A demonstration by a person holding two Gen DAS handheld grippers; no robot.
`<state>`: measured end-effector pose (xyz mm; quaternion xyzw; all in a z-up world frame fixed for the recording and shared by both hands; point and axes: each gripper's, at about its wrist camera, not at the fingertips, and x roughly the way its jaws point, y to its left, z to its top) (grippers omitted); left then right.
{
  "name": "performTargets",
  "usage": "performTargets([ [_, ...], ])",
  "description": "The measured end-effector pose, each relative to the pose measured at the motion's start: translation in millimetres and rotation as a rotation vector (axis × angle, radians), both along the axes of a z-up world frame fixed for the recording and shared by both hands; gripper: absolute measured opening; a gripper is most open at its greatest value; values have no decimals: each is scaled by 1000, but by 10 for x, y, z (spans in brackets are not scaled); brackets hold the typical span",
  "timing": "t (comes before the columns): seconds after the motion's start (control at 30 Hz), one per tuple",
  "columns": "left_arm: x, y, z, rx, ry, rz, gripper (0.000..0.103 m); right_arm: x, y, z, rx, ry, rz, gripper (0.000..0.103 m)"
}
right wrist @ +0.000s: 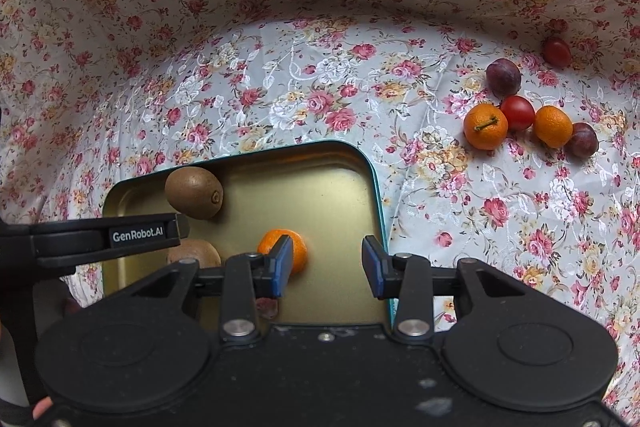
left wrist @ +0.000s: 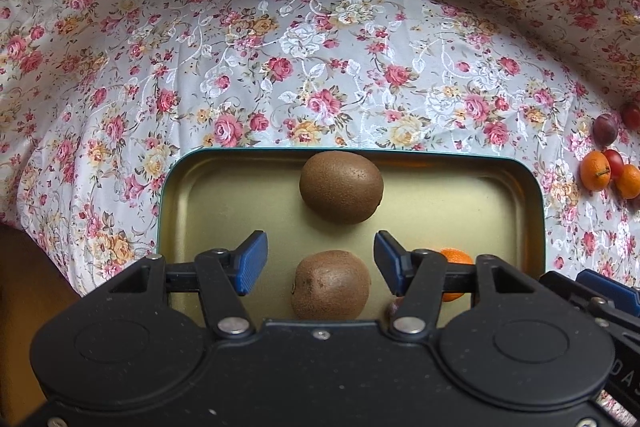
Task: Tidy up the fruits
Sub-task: 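Withdraw both open tools from the tray toward the remaining fruit group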
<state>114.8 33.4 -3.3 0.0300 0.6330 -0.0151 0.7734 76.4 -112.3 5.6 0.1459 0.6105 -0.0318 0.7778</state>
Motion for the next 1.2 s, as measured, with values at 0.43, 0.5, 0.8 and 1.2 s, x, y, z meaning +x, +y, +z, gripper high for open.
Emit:
performTargets([
  [0.43,-112,-278,2,10,12,-70,63,-76,-203,-133,31,88,-60,42],
  [0.5,-137,-341,19,8,8,-86,63,-97,-240,-143,33,95,-68,42],
  [0.8,-207,-618,37,7,0,-135,64,-197,-442,-151,39,110,-113,42],
  [1.2,-365,-1142,19,-15,3,-219,64,-451,-903,-186,28,131,-201,42],
])
